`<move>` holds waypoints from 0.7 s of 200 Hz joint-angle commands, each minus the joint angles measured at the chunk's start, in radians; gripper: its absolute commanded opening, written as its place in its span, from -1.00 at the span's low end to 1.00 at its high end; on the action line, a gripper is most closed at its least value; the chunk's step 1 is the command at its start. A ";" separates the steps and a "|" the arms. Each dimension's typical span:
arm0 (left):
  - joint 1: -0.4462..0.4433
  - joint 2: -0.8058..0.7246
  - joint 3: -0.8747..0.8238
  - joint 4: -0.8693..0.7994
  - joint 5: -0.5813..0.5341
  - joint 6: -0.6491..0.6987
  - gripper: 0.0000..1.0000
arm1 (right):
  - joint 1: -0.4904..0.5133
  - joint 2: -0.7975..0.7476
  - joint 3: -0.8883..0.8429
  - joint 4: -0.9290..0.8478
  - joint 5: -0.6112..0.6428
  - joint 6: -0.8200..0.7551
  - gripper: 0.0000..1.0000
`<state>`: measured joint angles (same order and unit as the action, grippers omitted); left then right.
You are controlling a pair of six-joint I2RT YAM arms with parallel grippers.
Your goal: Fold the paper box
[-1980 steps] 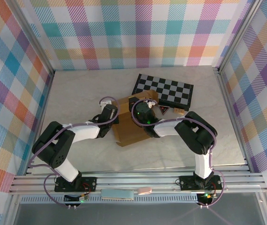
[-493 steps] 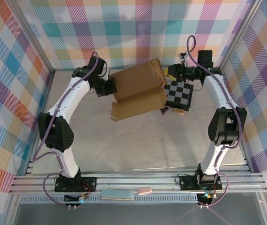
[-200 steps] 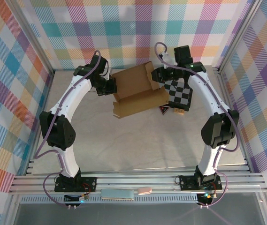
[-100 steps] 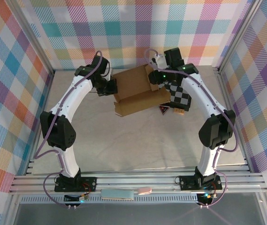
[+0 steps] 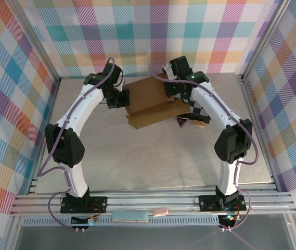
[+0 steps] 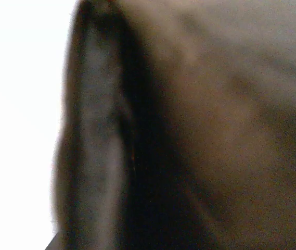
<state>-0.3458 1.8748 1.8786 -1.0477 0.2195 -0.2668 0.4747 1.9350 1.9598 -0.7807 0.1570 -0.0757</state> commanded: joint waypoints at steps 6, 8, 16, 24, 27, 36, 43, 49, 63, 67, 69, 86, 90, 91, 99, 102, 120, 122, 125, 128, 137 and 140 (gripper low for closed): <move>-0.032 -0.055 0.030 0.007 0.054 0.042 -1.00 | -0.008 0.008 0.017 0.011 -0.081 0.001 -0.76; -0.032 -0.056 0.030 0.006 0.053 0.042 -1.00 | -0.011 0.010 0.019 0.010 -0.092 0.002 -0.75; -0.031 -0.057 0.030 0.005 0.052 0.044 -1.00 | -0.026 0.017 0.032 0.000 -0.129 0.009 -0.67; -0.032 -0.058 0.030 0.003 0.052 0.047 -1.00 | -0.038 0.027 0.047 -0.015 -0.161 0.011 -0.62; -0.032 -0.059 0.030 0.003 0.052 0.049 -1.00 | -0.042 0.031 0.054 -0.022 -0.179 0.011 -0.60; -0.032 -0.060 0.030 0.002 0.050 0.050 -1.00 | -0.054 0.044 0.070 -0.038 -0.223 0.012 -0.54; -0.032 -0.060 0.030 0.002 0.051 0.051 -1.00 | -0.062 0.052 0.081 -0.050 -0.252 0.010 -0.52; -0.032 -0.062 0.030 0.002 0.050 0.052 -1.00 | -0.066 0.057 0.088 -0.055 -0.267 0.009 -0.52; -0.032 -0.061 0.030 0.002 0.051 0.052 -1.00 | -0.070 0.063 0.093 -0.058 -0.274 0.009 -0.57; -0.032 -0.061 0.031 0.002 0.052 0.052 -1.00 | -0.070 0.064 0.093 -0.059 -0.274 0.008 -0.58; -0.032 -0.060 0.031 0.002 0.053 0.052 -1.00 | -0.069 0.066 0.093 -0.060 -0.274 0.008 -0.59; -0.032 -0.059 0.033 0.003 0.053 0.052 -1.00 | -0.070 0.081 0.108 -0.077 -0.260 0.008 -0.53; -0.032 -0.060 0.032 0.003 0.054 0.052 -1.00 | -0.070 0.084 0.111 -0.079 -0.258 0.009 -0.49; -0.032 -0.059 0.032 0.003 0.054 0.052 -1.00 | -0.070 0.085 0.112 -0.080 -0.258 0.010 -0.48; -0.032 -0.058 0.033 0.003 0.054 0.052 -1.00 | -0.070 0.087 0.111 -0.081 -0.255 0.013 -0.42; -0.032 -0.058 0.033 0.003 0.054 0.052 -1.00 | -0.070 0.089 0.111 -0.080 -0.255 0.015 -0.41; -0.032 -0.059 0.032 0.003 0.053 0.053 -1.00 | -0.071 0.091 0.112 -0.075 -0.266 0.021 -0.41; -0.032 -0.059 0.033 0.002 0.053 0.052 -1.00 | -0.071 0.092 0.114 -0.075 -0.269 0.021 -0.41; -0.032 -0.060 0.033 0.002 0.053 0.052 -1.00 | -0.070 0.094 0.115 -0.075 -0.273 0.022 -0.41; -0.032 -0.060 0.032 0.002 0.053 0.052 -1.00 | -0.071 0.095 0.118 -0.077 -0.277 0.022 -0.41; -0.032 -0.060 0.031 0.002 0.054 0.052 -1.00 | -0.071 0.100 0.127 -0.081 -0.284 0.022 -0.37; -0.032 -0.060 0.031 0.002 0.054 0.053 -1.00 | -0.071 0.102 0.131 -0.083 -0.284 0.022 -0.36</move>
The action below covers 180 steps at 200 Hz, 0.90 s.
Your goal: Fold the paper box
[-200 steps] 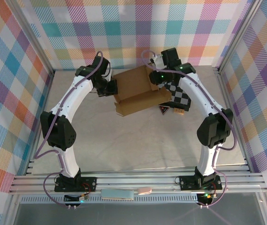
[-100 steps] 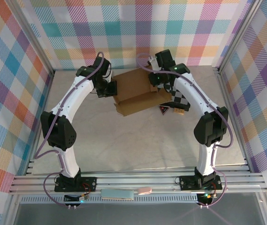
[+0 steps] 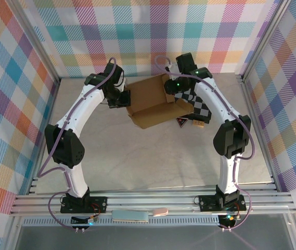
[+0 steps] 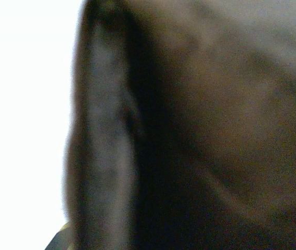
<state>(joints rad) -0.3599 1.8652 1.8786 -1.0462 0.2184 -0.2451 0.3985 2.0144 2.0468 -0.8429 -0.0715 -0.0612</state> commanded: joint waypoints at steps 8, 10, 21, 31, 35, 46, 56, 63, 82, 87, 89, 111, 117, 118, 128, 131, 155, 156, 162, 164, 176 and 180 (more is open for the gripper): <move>-0.017 -0.051 0.030 0.000 0.054 0.031 -1.00 | 0.005 0.026 0.047 -0.025 -0.055 0.010 -0.33; -0.017 -0.051 0.030 0.000 0.054 0.030 -1.00 | 0.005 0.027 0.047 -0.025 -0.054 0.009 -0.32; -0.017 -0.051 0.030 0.000 0.054 0.030 -1.00 | 0.003 0.027 0.048 -0.028 -0.054 0.010 -0.28; -0.017 -0.052 0.030 0.001 0.055 0.030 -1.00 | 0.001 0.029 0.047 -0.032 -0.054 0.012 -0.24; -0.017 -0.052 0.030 0.001 0.055 0.030 -1.00 | 0.000 0.030 0.045 -0.034 -0.054 0.012 -0.23; -0.018 -0.052 0.029 0.000 0.052 0.032 -1.00 | -0.004 0.029 0.040 -0.034 -0.057 0.012 -0.19; -0.017 -0.052 0.029 0.000 0.053 0.031 -1.00 | -0.011 0.029 0.038 -0.036 -0.064 0.015 -0.18; -0.017 -0.051 0.029 0.000 0.054 0.032 -1.00 | -0.016 0.026 0.035 -0.036 -0.070 0.019 -0.18; -0.017 -0.051 0.029 0.002 0.055 0.031 -1.00 | -0.031 0.026 0.036 -0.036 -0.091 0.022 -0.18; -0.017 -0.050 0.030 0.002 0.056 0.032 -1.00 | -0.033 0.027 0.037 -0.036 -0.095 0.020 -0.18; -0.017 -0.050 0.029 0.002 0.056 0.031 -1.00 | -0.034 0.027 0.038 -0.037 -0.096 0.019 -0.18; -0.017 -0.049 0.029 0.003 0.056 0.030 -1.00 | -0.036 0.036 0.045 -0.039 -0.099 0.014 -0.18; -0.017 -0.049 0.029 0.005 0.057 0.030 -1.00 | -0.037 0.039 0.045 -0.039 -0.097 0.015 -0.22; -0.017 -0.049 0.029 0.006 0.057 0.030 -1.00 | -0.037 0.040 0.045 -0.039 -0.097 0.016 -0.23; -0.017 -0.048 0.031 0.005 0.057 0.030 -1.00 | -0.032 0.047 0.053 -0.046 -0.073 0.016 -0.29; -0.018 -0.048 0.030 0.005 0.058 0.031 -1.00 | -0.031 0.053 0.056 -0.049 -0.064 0.017 -0.32; -0.017 -0.046 0.031 0.005 0.057 0.030 -1.00 | -0.009 0.074 0.072 -0.061 0.066 0.023 -0.49; -0.017 -0.046 0.031 0.005 0.058 0.030 -1.00 | -0.006 0.075 0.072 -0.061 0.074 0.024 -0.51; -0.017 -0.046 0.031 0.003 0.058 0.030 -1.00 | 0.001 0.080 0.080 -0.066 0.114 0.027 -0.57; -0.017 -0.045 0.031 0.002 0.058 0.030 -1.00 | 0.004 0.082 0.082 -0.067 0.127 0.029 -0.60; -0.017 -0.044 0.031 0.003 0.058 0.029 -1.00 | 0.020 0.087 0.088 -0.067 0.180 0.040 -0.69; -0.017 -0.043 0.031 0.002 0.058 0.029 -1.00 | 0.026 0.087 0.089 -0.065 0.197 0.043 -0.73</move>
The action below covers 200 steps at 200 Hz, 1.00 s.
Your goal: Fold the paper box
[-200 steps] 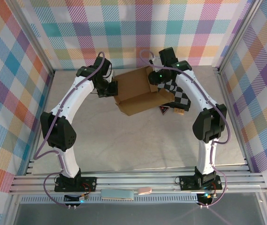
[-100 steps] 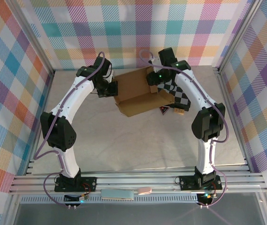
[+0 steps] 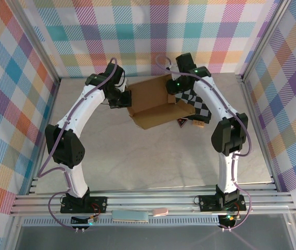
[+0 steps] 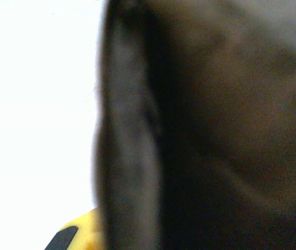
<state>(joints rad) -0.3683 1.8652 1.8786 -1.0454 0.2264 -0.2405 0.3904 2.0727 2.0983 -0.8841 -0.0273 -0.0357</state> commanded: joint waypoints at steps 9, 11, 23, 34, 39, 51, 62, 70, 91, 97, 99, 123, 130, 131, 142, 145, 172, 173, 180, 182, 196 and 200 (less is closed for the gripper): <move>-0.009 -0.040 0.031 0.004 0.050 0.023 -1.00 | 0.051 0.031 0.038 -0.021 0.202 0.021 -0.83; -0.009 -0.040 0.031 0.003 0.050 0.022 -1.00 | 0.052 0.031 0.039 -0.021 0.216 0.022 -0.84; -0.009 -0.038 0.033 0.006 0.046 0.018 -1.00 | 0.073 0.035 0.047 -0.023 0.294 0.027 -0.99; -0.009 -0.038 0.033 0.005 0.041 0.015 -1.00 | 0.087 0.043 0.067 -0.037 0.378 0.041 -1.00; -0.009 -0.037 0.034 0.004 0.038 0.014 -1.00 | 0.096 0.048 0.078 -0.050 0.424 0.049 -1.00; -0.009 -0.037 0.034 0.002 0.029 0.012 -1.00 | 0.117 0.062 0.101 -0.072 0.543 0.049 -1.00; -0.009 -0.037 0.035 0.001 0.027 0.013 -1.00 | 0.140 0.072 0.116 -0.081 0.639 0.033 -1.00; -0.009 -0.037 0.034 0.001 0.027 0.012 -1.00 | 0.150 0.075 0.117 -0.080 0.677 0.019 -1.00; -0.009 -0.036 0.035 0.003 0.028 0.010 -1.00 | 0.163 0.072 0.107 -0.079 0.720 0.009 -1.00; -0.009 -0.035 0.037 0.005 0.030 0.008 -1.00 | 0.162 0.070 0.102 -0.082 0.707 0.015 -1.00; -0.009 -0.035 0.036 0.006 0.031 0.008 -1.00 | 0.162 0.068 0.101 -0.080 0.693 0.018 -1.00; -0.009 -0.034 0.037 0.013 0.044 0.000 -1.00 | 0.146 0.041 0.083 -0.070 0.500 0.029 -0.99; -0.008 -0.034 0.036 0.015 0.044 -0.004 -1.00 | 0.125 0.047 0.100 -0.094 0.412 0.052 -0.94; -0.008 -0.034 0.036 0.015 0.046 -0.005 -1.00 | 0.122 0.047 0.103 -0.096 0.402 0.056 -0.93; -0.005 -0.037 0.034 0.018 0.050 -0.009 -1.00 | 0.090 0.049 0.114 -0.115 0.292 0.095 -0.87; -0.003 -0.037 0.032 0.018 0.050 -0.011 -1.00 | 0.081 0.047 0.112 -0.116 0.264 0.101 -0.86; 0.008 -0.041 0.027 0.026 0.052 -0.030 -1.00 | 0.029 -0.001 0.036 -0.087 0.115 0.126 -0.72; 0.008 -0.041 0.027 0.027 0.052 -0.030 -1.00 | 0.028 -0.004 0.033 -0.086 0.112 0.126 -0.72; 0.011 -0.046 0.021 0.037 0.056 -0.036 -1.00 | 0.019 -0.018 0.009 -0.076 0.088 0.124 -0.68; 0.011 -0.047 0.019 0.038 0.056 -0.036 -1.00 | 0.016 -0.023 0.003 -0.074 0.081 0.122 -0.67; 0.012 -0.050 0.010 0.050 0.059 -0.043 -1.00 | -0.003 -0.046 -0.037 -0.062 0.028 0.122 -0.57; 0.012 -0.049 0.008 0.052 0.061 -0.046 -1.00 | -0.007 -0.051 -0.048 -0.058 0.018 0.121 -0.55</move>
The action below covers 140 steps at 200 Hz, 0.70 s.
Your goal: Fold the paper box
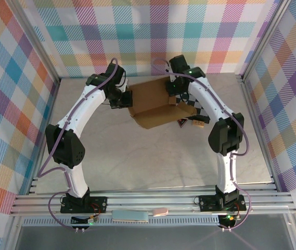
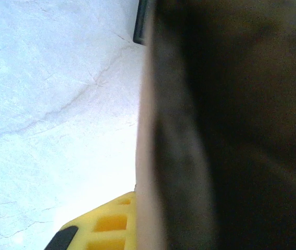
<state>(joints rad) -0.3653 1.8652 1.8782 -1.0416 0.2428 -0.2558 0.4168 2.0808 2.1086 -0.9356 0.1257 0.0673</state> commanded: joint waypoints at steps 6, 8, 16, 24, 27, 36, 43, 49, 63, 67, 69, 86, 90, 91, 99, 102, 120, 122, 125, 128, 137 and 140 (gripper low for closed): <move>0.011 -0.050 0.007 0.051 0.045 -0.031 -1.00 | -0.037 -0.068 -0.077 -0.001 -0.147 0.017 -0.53; 0.011 -0.049 0.007 0.051 0.044 -0.031 -1.00 | -0.039 -0.070 -0.084 0.001 -0.152 0.016 -0.52; 0.011 -0.049 0.007 0.052 0.046 -0.033 -1.00 | -0.042 -0.080 -0.104 0.006 -0.160 0.013 -0.51; 0.011 -0.049 0.007 0.052 0.046 -0.032 -1.00 | -0.042 -0.088 -0.121 0.010 -0.162 0.009 -0.50; 0.011 -0.049 0.007 0.052 0.046 -0.032 -1.00 | -0.042 -0.091 -0.128 0.013 -0.162 0.008 -0.49; 0.011 -0.048 0.008 0.053 0.046 -0.033 -1.00 | -0.043 -0.094 -0.139 0.013 -0.157 0.005 -0.48; 0.011 -0.048 0.008 0.054 0.048 -0.033 -1.00 | -0.042 -0.095 -0.146 0.015 -0.146 0.006 -0.48; 0.011 -0.047 0.009 0.054 0.049 -0.033 -1.00 | -0.042 -0.095 -0.149 0.017 -0.136 0.006 -0.49; 0.011 -0.047 0.008 0.057 0.052 -0.033 -1.00 | -0.042 -0.093 -0.143 0.025 -0.128 0.009 -0.49; 0.011 -0.047 0.009 0.057 0.052 -0.032 -1.00 | -0.042 -0.090 -0.139 0.022 -0.131 0.009 -0.47; 0.011 -0.047 0.008 0.057 0.052 -0.033 -1.00 | -0.042 -0.087 -0.134 0.021 -0.132 0.009 -0.46; 0.011 -0.047 0.010 0.057 0.052 -0.032 -1.00 | -0.042 -0.065 -0.101 0.006 -0.160 0.014 -0.36; 0.011 -0.048 0.010 0.057 0.052 -0.033 -1.00 | -0.042 -0.061 -0.095 0.002 -0.164 0.017 -0.37; 0.011 -0.048 0.010 0.057 0.052 -0.033 -1.00 | -0.042 -0.060 -0.094 0.002 -0.165 0.018 -0.37; 0.011 -0.047 0.009 0.057 0.052 -0.032 -1.00 | -0.042 -0.057 -0.094 0.004 -0.169 0.022 -0.41; 0.011 -0.047 0.008 0.058 0.053 -0.031 -1.00 | -0.042 -0.056 -0.094 0.005 -0.171 0.024 -0.42; 0.011 -0.049 0.009 0.056 0.052 -0.029 -1.00 | -0.042 -0.049 -0.093 0.011 -0.169 0.027 -0.41; 0.011 -0.049 0.009 0.055 0.052 -0.029 -1.00 | -0.042 -0.047 -0.091 0.011 -0.169 0.026 -0.41; 0.011 -0.049 0.008 0.056 0.052 -0.029 -1.00 | -0.041 -0.045 -0.090 0.008 -0.168 0.025 -0.39; 0.011 -0.051 0.008 0.055 0.052 -0.028 -1.00 | -0.041 -0.043 -0.089 0.007 -0.166 0.025 -0.38; 0.011 -0.050 0.008 0.055 0.053 -0.028 -1.00 | -0.036 -0.037 -0.082 0.002 -0.155 0.023 -0.36; 0.011 -0.049 0.009 0.055 0.053 -0.028 -1.00 | -0.034 -0.034 -0.080 -0.001 -0.146 0.023 -0.36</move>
<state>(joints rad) -0.3641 1.8652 1.8751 -1.0416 0.2527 -0.2649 0.3798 2.0048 1.9945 -0.8848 -0.0280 0.0826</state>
